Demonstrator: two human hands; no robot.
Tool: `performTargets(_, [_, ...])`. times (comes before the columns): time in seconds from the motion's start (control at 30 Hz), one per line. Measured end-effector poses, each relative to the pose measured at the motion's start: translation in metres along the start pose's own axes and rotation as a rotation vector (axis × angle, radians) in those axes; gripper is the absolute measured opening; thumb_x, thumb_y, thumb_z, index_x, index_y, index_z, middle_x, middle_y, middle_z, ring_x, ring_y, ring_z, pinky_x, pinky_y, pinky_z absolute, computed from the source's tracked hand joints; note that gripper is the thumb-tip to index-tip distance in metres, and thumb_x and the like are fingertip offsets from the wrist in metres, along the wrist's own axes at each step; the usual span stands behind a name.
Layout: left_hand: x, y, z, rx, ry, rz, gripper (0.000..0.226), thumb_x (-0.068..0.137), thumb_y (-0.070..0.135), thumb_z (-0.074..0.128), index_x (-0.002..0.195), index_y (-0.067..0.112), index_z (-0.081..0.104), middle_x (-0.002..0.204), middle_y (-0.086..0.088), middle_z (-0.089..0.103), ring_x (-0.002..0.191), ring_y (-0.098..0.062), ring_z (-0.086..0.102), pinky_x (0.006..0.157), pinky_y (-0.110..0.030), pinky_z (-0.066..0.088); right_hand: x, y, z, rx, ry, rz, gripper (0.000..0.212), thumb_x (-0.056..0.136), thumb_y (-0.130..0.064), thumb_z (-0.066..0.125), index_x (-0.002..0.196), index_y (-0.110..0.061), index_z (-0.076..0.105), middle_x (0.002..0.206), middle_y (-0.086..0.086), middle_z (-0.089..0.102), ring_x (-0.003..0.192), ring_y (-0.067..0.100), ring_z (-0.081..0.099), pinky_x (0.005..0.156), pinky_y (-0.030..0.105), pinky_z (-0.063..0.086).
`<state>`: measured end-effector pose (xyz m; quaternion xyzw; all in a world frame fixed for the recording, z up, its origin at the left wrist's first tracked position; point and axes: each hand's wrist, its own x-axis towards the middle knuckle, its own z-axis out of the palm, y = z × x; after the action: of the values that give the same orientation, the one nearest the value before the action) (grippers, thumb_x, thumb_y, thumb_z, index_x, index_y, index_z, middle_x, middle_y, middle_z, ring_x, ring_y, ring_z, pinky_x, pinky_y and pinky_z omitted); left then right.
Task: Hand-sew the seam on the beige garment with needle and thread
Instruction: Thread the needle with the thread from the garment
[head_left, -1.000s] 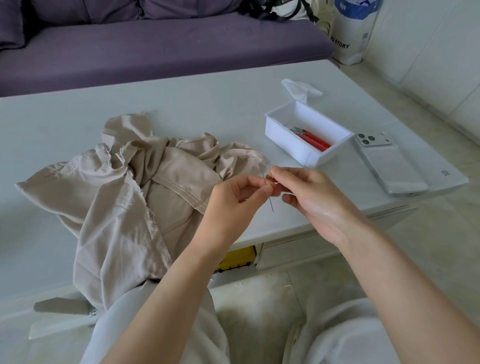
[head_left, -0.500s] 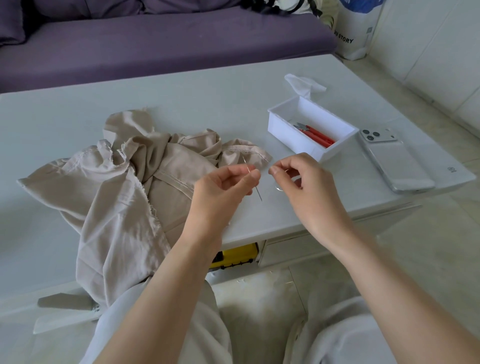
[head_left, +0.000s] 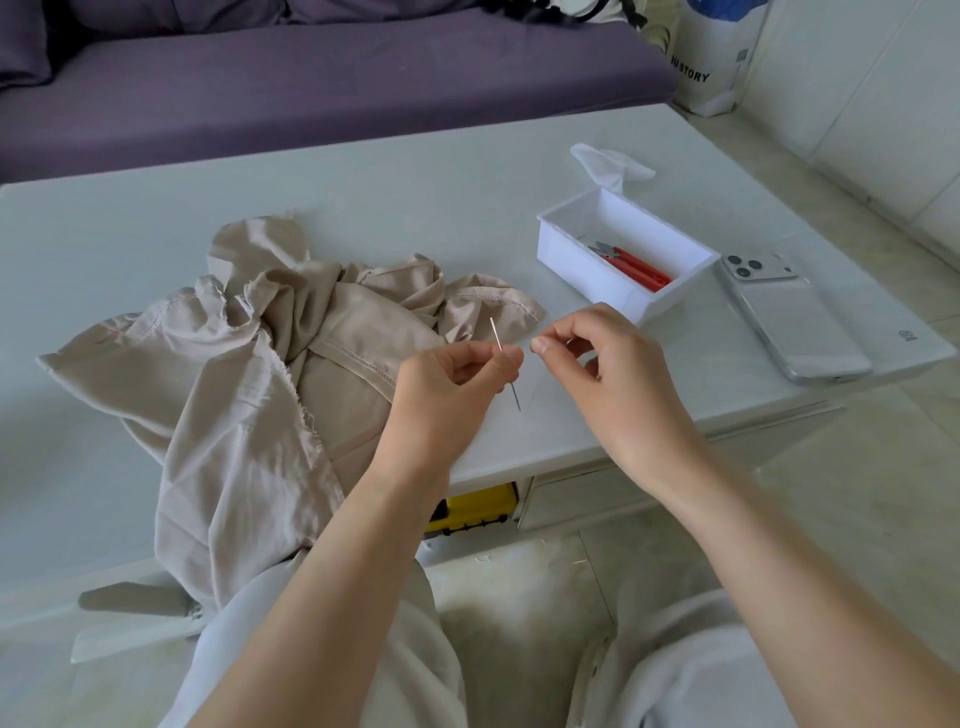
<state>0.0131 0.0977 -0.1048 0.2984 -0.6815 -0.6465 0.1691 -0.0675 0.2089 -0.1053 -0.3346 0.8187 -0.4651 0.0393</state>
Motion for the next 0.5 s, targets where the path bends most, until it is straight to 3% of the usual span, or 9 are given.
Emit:
performTargets(0.1, [0.0003, -0.0004, -0.0009, -0.003, -0.002, 0.002, 0.015, 0.087, 0.024, 0.067, 0.071, 0.025, 0.067, 0.058, 0.017, 0.064, 0.061, 0.008, 0.055, 0.06, -0.004, 0.041, 0.0009, 0.0002, 0.0003, 0.055, 0.021, 0.019, 0.01, 0.093, -0.023, 0.057, 0.084, -0.022, 0.06, 0.086, -0.011, 0.061, 0.077, -0.006, 0.056, 0.068, 0.008, 0.039])
performTargets(0.23, [0.0006, -0.0004, -0.0007, -0.011, -0.013, -0.005, 0.016, 0.086, 0.027, 0.067, 0.07, 0.025, 0.068, 0.057, 0.017, 0.063, 0.061, 0.006, 0.054, 0.06, -0.005, 0.041, -0.0002, -0.0057, -0.0034, 0.262, -0.046, 0.096, 0.016, 0.096, -0.036, 0.049, 0.101, -0.029, 0.062, 0.097, -0.012, 0.069, 0.094, 0.006, 0.064, 0.087, 0.029, 0.049])
performTargets(0.3, [0.0005, -0.0001, -0.0006, -0.016, -0.019, -0.004, 0.018, 0.086, 0.027, 0.067, 0.068, 0.026, 0.068, 0.058, 0.016, 0.062, 0.06, 0.007, 0.054, 0.06, -0.004, 0.04, -0.0009, -0.0075, -0.0054, 0.314, -0.121, 0.106, 0.019, 0.092, -0.038, 0.053, 0.107, -0.031, 0.063, 0.099, -0.015, 0.069, 0.098, 0.0, 0.062, 0.089, 0.023, 0.047])
performTargets(0.4, [0.0001, 0.0008, -0.0009, -0.032, -0.041, -0.008, 0.018, 0.088, 0.025, 0.065, 0.07, 0.025, 0.069, 0.059, 0.015, 0.063, 0.06, 0.009, 0.055, 0.06, -0.002, 0.041, -0.0011, -0.0089, -0.0066, 0.294, -0.186, 0.063, 0.014, 0.088, -0.029, 0.063, 0.1, -0.029, 0.07, 0.086, -0.019, 0.07, 0.09, -0.003, 0.063, 0.078, 0.013, 0.047])
performTargets(0.5, [0.0, 0.0011, -0.0022, -0.042, -0.05, -0.011, 0.016, 0.088, 0.026, 0.064, 0.073, 0.024, 0.069, 0.059, 0.016, 0.064, 0.062, 0.009, 0.055, 0.062, -0.002, 0.041, -0.0005, -0.0092, -0.0082, 0.307, -0.167, 0.037, 0.018, 0.086, -0.016, 0.068, 0.087, -0.035, 0.07, 0.08, -0.017, 0.072, 0.082, 0.002, 0.067, 0.076, 0.019, 0.051])
